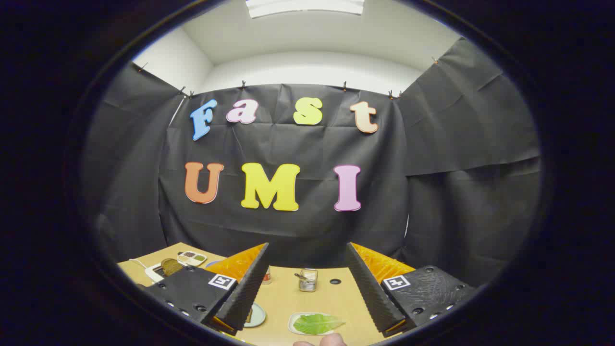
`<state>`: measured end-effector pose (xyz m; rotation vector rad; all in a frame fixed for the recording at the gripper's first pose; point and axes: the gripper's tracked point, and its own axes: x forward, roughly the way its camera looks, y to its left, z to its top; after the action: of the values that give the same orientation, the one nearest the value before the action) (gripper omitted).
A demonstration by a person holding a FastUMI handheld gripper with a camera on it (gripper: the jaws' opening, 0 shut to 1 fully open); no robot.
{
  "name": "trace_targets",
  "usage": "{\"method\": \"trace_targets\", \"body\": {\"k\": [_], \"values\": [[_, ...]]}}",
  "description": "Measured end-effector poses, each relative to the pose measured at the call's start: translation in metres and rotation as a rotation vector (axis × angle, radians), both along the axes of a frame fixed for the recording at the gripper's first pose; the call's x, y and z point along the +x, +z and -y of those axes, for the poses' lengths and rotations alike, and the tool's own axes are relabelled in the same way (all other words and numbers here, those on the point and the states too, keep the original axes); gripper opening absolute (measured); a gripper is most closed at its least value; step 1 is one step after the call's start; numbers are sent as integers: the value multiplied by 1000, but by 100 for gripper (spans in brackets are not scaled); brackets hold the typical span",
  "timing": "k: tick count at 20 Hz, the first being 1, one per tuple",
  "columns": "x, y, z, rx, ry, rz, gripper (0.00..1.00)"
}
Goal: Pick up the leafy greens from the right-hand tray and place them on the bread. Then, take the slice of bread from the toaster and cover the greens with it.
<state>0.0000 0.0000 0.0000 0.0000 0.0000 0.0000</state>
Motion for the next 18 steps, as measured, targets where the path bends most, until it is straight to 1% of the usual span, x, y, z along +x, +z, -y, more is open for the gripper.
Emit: {"method": "trace_targets", "body": {"k": [5, 8, 11, 15, 18], "values": [[-3, -13, 20, 44, 48, -19, 95], [-7, -26, 34, 45, 72, -38, 95], [-11, -33, 47, 33, 59, -41, 95], [-19, -48, 58, 78, 30, -70, 95], [-20, -79, 61, 120, 38, -122, 95]]}}
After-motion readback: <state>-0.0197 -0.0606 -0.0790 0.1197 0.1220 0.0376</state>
